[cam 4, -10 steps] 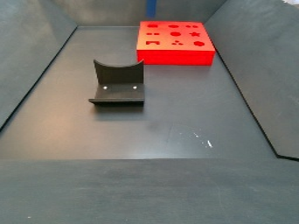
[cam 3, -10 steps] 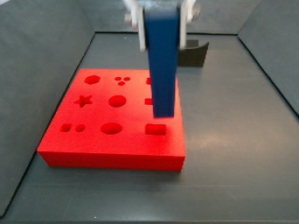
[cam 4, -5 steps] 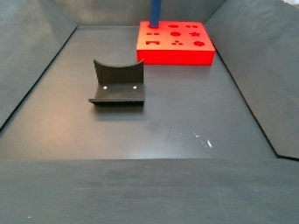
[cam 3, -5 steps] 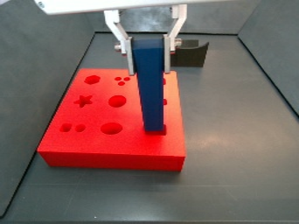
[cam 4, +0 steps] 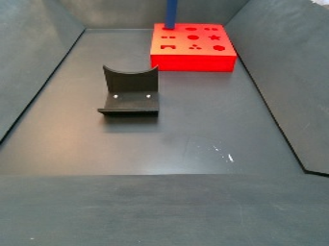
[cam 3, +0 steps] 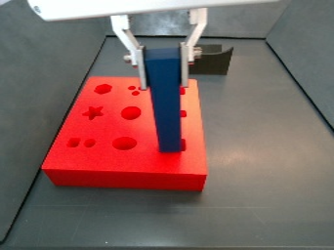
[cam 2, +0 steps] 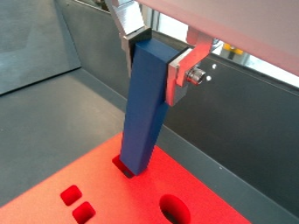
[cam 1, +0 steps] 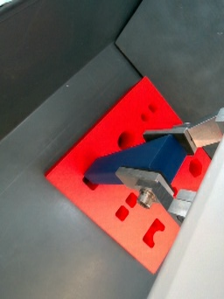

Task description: Insert the rectangle object.

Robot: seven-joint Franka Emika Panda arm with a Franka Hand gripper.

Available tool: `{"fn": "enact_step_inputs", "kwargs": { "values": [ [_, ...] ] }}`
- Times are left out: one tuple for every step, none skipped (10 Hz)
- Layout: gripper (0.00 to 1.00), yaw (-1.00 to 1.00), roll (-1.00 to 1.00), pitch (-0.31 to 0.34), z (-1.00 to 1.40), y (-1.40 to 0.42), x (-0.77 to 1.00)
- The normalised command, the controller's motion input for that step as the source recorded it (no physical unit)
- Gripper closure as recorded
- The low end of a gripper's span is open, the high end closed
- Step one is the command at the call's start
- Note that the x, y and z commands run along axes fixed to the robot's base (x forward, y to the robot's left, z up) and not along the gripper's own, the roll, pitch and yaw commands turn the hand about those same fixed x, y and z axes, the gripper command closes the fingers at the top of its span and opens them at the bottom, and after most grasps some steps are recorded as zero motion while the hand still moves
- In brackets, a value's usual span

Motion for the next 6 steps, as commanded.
{"fn": "enact_step_inputs", "kwargs": {
  "values": [
    [1.00, 0.00, 0.00, 0.000, -0.11, 0.07, 0.00],
    [1.00, 0.00, 0.00, 0.000, -0.01, 0.03, 0.00],
    [1.00, 0.00, 0.02, 0.000, -0.09, 0.10, -0.02],
    [1.00, 0.00, 0.02, 0.000, -0.11, 0.13, -0.07],
    [1.00, 0.00, 0.00, 0.000, -0.05, 0.07, 0.00],
    [1.00, 0.00, 0.00, 0.000, -0.01, 0.04, 0.00]
  ]
}}
